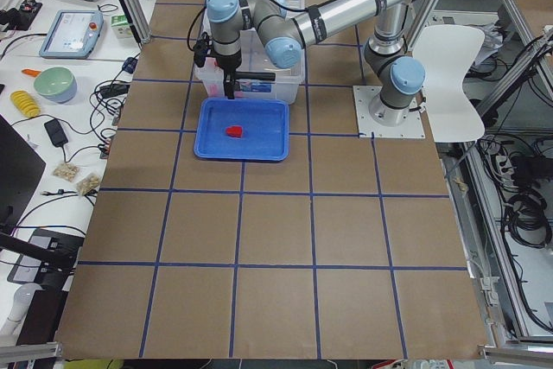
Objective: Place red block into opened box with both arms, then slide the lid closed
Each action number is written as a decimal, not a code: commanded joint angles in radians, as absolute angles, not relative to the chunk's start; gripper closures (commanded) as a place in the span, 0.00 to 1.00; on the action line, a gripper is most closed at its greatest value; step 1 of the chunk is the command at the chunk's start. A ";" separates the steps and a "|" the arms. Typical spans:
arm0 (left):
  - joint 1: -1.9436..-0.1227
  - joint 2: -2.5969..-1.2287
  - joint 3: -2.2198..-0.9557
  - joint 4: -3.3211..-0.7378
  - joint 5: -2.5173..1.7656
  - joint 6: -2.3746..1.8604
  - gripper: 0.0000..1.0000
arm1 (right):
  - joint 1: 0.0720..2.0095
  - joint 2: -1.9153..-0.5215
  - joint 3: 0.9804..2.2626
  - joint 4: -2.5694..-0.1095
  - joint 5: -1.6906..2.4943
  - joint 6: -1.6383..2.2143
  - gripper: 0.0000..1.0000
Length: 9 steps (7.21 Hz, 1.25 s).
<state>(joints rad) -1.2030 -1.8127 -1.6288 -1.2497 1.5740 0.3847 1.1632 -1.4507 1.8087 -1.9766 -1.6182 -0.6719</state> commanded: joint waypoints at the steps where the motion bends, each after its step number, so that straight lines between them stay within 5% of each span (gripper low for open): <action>1: -1.195 -1.865 -1.632 -1.201 1.601 0.420 0.00 | 1.141 -1.453 1.809 -1.976 -1.614 -0.698 0.00; 5: -1.145 -1.991 -1.709 -1.045 1.598 0.481 0.00 | 1.152 -1.495 1.767 -1.939 -1.614 -0.649 0.00; 9: -1.138 -2.048 -1.717 -1.000 1.591 0.482 0.00 | 1.222 -1.583 1.496 -1.547 -1.597 -0.491 0.00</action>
<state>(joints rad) -1.1380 -2.0374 -1.7147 -1.0132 1.5965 0.4815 1.1997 -1.5619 1.5806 -1.6641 -1.5989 -0.5483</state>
